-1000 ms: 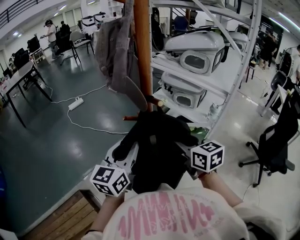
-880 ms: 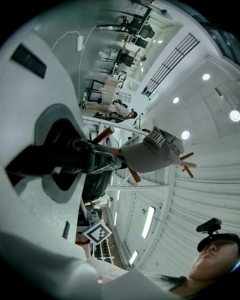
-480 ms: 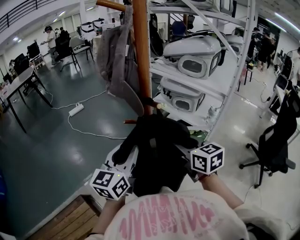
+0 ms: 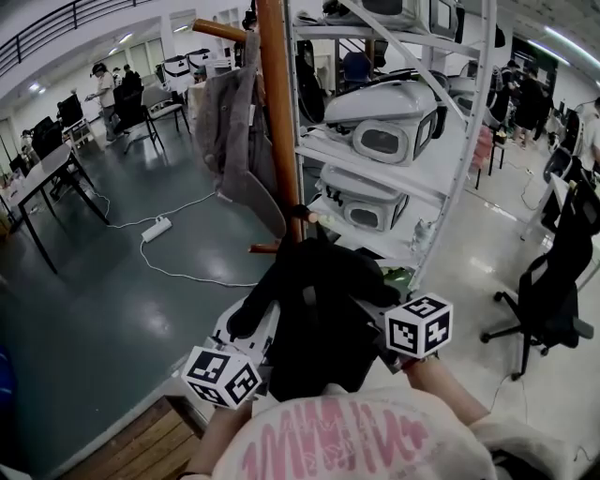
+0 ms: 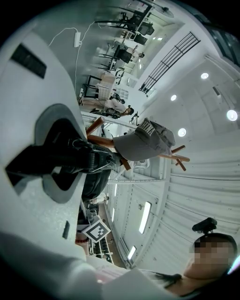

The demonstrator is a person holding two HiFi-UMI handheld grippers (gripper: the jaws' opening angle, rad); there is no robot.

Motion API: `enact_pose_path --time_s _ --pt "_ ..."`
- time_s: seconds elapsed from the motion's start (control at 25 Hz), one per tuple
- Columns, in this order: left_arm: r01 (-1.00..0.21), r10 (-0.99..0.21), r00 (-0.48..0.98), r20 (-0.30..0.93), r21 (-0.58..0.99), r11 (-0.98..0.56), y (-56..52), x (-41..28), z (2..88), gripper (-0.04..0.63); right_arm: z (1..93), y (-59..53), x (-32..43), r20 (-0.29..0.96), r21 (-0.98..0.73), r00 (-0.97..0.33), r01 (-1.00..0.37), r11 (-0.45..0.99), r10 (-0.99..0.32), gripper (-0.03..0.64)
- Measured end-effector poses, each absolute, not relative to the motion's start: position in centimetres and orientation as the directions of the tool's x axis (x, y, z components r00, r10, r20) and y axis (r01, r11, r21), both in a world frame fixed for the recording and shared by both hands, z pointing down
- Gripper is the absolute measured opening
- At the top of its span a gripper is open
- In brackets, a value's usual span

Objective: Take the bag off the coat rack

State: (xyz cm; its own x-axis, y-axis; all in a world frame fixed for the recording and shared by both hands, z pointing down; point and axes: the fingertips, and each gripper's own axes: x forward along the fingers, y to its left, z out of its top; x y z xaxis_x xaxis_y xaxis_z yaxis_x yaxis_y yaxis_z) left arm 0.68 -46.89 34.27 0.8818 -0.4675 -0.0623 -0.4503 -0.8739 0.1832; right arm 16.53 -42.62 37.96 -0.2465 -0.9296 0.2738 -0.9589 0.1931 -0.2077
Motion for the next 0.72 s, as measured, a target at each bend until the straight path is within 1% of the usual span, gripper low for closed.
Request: enact_pose_path --time_s 0.32,0.72 --pt "-0.462 -0.478 0.874 -0.092 0.152 -0.874 -45.1 0.3 33.0 0.107 36.9 -41.2 16.2 0.242 -0.199 -0.275 -0.953 0.23 -0.93 0.167" --pt "-0.515 -0.528 0.841 -0.118 0.127 -0.848 -42.5 0.7 31.2 0.106 35.3 -39.4 16.8 0.224 -0.194 -0.333 -0.936 0.293 -0.916 0.166"
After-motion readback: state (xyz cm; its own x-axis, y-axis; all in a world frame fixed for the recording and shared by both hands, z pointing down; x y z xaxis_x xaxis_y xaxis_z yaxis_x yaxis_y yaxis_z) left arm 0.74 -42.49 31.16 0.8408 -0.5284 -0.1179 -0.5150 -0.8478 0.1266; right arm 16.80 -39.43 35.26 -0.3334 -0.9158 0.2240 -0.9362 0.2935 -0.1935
